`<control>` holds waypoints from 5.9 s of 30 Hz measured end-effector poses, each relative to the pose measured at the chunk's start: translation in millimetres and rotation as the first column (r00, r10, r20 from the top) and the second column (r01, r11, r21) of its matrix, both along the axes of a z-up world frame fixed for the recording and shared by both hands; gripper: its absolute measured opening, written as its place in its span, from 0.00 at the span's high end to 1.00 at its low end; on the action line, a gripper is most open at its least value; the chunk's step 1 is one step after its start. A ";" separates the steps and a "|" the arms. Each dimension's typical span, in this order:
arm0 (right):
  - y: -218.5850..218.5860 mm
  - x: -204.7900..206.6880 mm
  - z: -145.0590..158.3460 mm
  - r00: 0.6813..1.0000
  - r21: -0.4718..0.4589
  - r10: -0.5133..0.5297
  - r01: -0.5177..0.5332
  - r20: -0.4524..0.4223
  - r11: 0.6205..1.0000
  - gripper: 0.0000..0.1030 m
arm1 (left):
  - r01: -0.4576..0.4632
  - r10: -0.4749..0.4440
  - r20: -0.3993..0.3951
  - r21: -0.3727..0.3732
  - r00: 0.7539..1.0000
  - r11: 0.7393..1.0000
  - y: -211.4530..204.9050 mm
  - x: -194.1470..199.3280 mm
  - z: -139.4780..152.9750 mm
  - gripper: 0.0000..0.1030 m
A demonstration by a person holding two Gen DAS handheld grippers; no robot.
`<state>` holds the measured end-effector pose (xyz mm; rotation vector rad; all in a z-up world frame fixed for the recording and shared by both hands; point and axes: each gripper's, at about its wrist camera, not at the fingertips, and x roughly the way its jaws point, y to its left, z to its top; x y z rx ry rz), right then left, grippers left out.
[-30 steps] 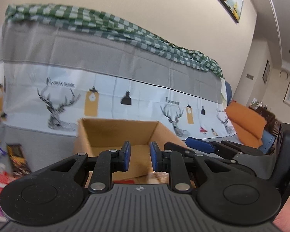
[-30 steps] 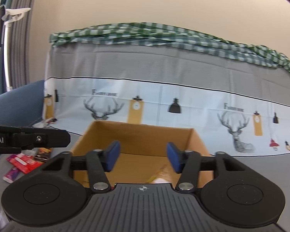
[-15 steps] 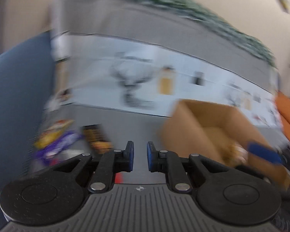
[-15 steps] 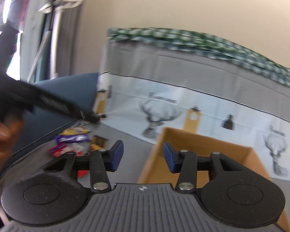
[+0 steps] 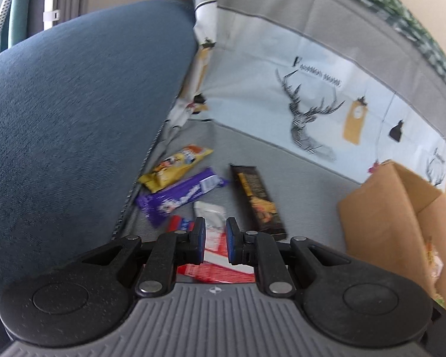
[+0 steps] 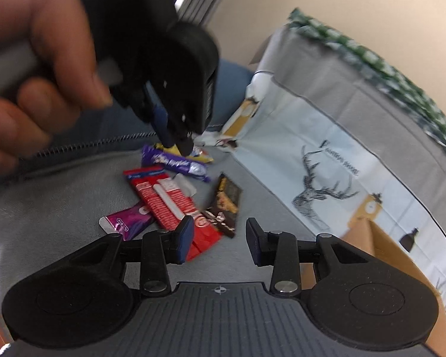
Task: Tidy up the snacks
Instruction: 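Move both open tools back to the snack pile, then grasp the purple Alpenliebe bar with the left tool while the right tool grasps a red wafer packet, then lift the purple bar with the left tool while the right tool lifts the red packet, then carry the purple bar and red packet over the cardboard box with both tools, then hold the purple bar and red packet above the box opening with both tools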
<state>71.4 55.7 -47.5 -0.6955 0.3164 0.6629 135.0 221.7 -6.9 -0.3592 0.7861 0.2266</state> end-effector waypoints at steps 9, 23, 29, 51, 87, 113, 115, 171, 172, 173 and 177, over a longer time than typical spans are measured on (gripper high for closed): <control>33.4 19.1 -36.5 0.998 -0.111 0.045 -0.051 -0.054 0.992 0.55 | 0.058 -0.053 -0.032 0.168 0.998 0.984 4.4 40.7 -24.6 0.70; 35.6 12.0 -50.7 0.989 -0.168 0.144 -0.147 -0.034 0.975 0.90 | 0.132 -0.093 -0.148 0.287 0.985 0.949 -4.5 83.5 -63.9 0.72; 21.8 -1.7 -45.5 0.981 -0.190 0.185 -0.193 -0.056 0.963 0.96 | 0.107 -0.080 -0.143 0.190 0.986 0.976 -0.8 72.1 -52.9 0.84; -42.2 -36.6 20.0 0.841 0.126 -0.099 0.194 -0.533 0.973 0.55 | 0.041 -0.085 -0.163 -0.258 0.983 0.965 -10.9 -10.7 -28.4 0.84; -62.4 19.7 -26.7 0.713 0.093 -0.261 0.416 -0.651 0.905 0.57 | 0.164 -0.195 -0.334 -0.120 0.922 0.979 -50.5 18.0 -58.9 0.84; -79.8 2.7 49.2 0.870 0.226 -0.269 0.384 -0.414 0.895 0.58 | 0.123 -0.126 -0.022 -0.103 0.992 0.987 -62.4 1.3 -1.3 0.85; -91.0 1.9 72.7 0.887 0.267 -0.259 0.374 -0.382 0.888 0.58 | 0.114 -0.111 0.038 -0.095 0.993 0.989 -66.0 -5.0 9.7 0.85; -308.6 46.3 93.7 0.816 0.402 -0.543 0.573 -0.199 0.714 0.58 | 0.350 -0.308 0.424 -0.022 0.851 0.936 -212.2 -5.5 48.0 0.85; -309.1 46.6 93.3 0.816 0.400 -0.543 0.574 -0.200 0.715 0.58 | 0.352 -0.310 0.425 -0.022 0.850 0.936 -212.8 -5.6 48.1 0.85; -309.2 46.8 93.1 0.815 0.400 -0.543 0.575 -0.201 0.714 0.58 | 0.353 -0.311 0.425 -0.021 0.850 0.935 -213.4 -5.3 48.6 0.85; -310.3 47.4 93.0 0.816 0.400 -0.542 0.574 -0.202 0.715 0.58 | 0.356 -0.312 0.432 -0.022 0.846 0.934 -213.5 -5.5 49.4 0.85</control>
